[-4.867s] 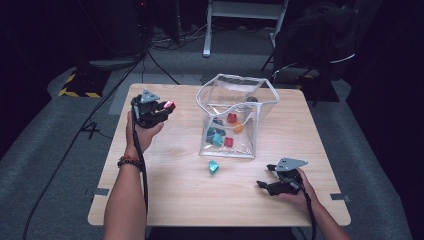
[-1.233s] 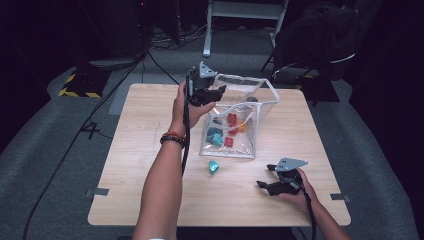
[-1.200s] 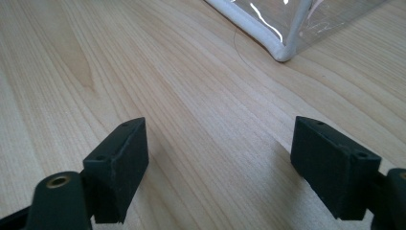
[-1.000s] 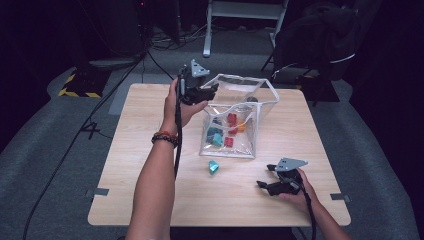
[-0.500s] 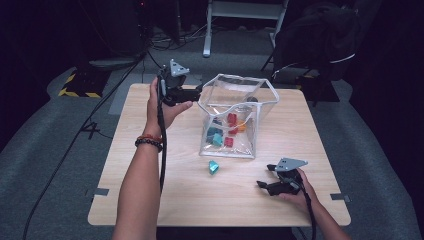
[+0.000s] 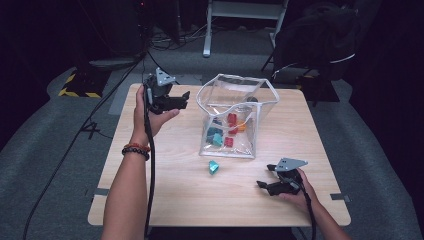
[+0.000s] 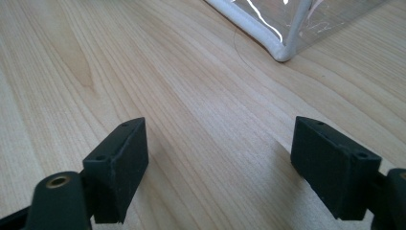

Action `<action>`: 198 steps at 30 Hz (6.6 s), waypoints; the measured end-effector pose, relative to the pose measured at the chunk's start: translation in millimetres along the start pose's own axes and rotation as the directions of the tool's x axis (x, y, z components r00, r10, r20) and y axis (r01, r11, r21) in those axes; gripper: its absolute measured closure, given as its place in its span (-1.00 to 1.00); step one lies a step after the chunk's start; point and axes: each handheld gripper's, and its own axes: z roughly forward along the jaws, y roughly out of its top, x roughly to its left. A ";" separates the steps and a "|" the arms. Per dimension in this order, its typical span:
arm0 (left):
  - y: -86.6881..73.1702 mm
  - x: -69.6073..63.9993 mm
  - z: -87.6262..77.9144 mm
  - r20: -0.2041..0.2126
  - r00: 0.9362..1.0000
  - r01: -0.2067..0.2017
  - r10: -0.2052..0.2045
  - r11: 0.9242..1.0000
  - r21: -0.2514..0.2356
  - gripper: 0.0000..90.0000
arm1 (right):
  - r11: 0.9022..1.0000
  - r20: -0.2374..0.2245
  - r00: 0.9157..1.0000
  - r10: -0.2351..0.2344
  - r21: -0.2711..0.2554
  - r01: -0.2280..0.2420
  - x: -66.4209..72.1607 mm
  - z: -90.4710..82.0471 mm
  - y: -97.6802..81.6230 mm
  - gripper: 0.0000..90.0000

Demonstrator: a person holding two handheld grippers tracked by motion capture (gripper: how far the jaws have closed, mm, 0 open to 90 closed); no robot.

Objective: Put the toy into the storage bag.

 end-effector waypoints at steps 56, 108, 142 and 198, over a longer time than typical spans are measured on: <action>-156.6 -92.2 19.9 0.327 0.938 -0.188 0.114 0.960 0.206 -0.63 | 1.000 0.005 1.000 0.004 0.001 -0.004 0.4 0.0 0.0 -0.55; -161.6 -111.9 40.2 0.382 0.916 -0.212 0.119 0.954 0.213 0.26 | 1.000 0.005 1.000 0.004 0.001 -0.004 0.4 0.0 0.0 -0.55; -98.2 17.2 44.5 0.078 0.986 0.134 -0.146 0.980 0.148 0.26 | 1.000 0.009 1.000 0.006 0.002 -0.006 0.7 0.0 0.0 -0.56; 42.4 -26.7 13.5 0.126 0.991 0.043 -0.032 0.995 -0.087 0.26 | 1.000 0.008 1.000 0.011 0.003 -0.011 0.7 0.2 -0.1 -0.56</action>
